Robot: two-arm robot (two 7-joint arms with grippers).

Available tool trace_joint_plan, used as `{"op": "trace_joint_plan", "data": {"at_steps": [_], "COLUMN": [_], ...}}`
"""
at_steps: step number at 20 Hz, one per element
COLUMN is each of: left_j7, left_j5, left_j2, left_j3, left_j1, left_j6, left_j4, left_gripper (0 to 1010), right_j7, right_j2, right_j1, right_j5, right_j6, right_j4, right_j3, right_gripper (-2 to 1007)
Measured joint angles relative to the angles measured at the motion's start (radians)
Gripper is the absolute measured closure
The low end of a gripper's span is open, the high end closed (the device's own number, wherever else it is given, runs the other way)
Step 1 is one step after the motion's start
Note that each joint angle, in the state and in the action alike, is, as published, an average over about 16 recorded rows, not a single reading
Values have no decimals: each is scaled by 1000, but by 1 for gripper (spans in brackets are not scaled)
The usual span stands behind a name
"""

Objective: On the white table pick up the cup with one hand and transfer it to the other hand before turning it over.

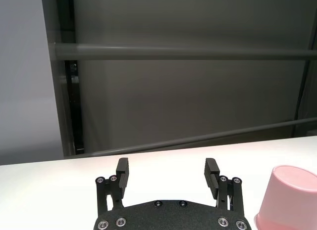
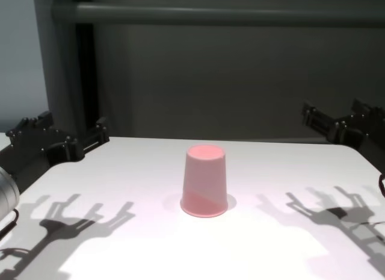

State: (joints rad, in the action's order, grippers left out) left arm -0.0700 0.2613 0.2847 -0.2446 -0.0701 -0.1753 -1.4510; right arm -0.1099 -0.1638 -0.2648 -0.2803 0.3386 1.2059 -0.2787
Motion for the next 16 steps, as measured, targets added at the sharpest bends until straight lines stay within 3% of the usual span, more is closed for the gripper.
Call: {"op": "trace_joint_plan", "data": {"at_steps": [16], "left_j7": [0], "left_j5": [0], "left_j2": [0], "left_j3": [0], "left_j1": [0], "left_j6": [0], "left_j4": [0], "left_gripper": [7], "right_j7": [5], "right_j2": [12], "right_j1": [109], "right_j5": [-2], "right_j6": [-21], "right_j4": [84], "right_j3": [43], "right_gripper": [3]}}
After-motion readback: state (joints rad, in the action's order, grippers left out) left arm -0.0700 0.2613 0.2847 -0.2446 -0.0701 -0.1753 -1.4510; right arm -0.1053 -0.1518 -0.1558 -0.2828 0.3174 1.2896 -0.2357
